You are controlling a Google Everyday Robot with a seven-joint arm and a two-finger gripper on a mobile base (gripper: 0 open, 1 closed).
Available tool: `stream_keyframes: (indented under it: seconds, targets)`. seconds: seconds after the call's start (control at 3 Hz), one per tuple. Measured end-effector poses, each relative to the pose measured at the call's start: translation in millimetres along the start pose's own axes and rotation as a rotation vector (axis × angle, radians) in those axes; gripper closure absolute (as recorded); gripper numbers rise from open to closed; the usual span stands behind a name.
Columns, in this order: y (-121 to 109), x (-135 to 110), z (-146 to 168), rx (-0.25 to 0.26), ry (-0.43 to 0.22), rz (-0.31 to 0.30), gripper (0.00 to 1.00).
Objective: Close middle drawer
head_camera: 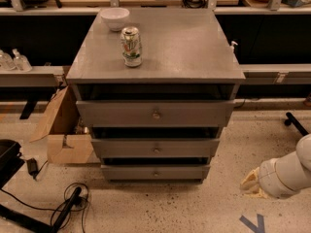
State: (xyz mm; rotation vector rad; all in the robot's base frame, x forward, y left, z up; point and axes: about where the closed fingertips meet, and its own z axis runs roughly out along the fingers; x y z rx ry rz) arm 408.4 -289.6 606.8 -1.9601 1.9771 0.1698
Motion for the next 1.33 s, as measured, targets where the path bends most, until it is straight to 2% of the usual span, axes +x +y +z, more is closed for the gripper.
stream_keyframes:
  seconds: [0.67,1.0,1.33]
  targets:
    - [1.2,-1.0,2.0,-0.005,-0.002,-0.002,0.15]
    - [1.7,-1.4,2.9,-0.007,-0.003,-0.002,0.00]
    - [1.7,-1.4,2.9,-0.007,-0.003,-0.002,0.00]
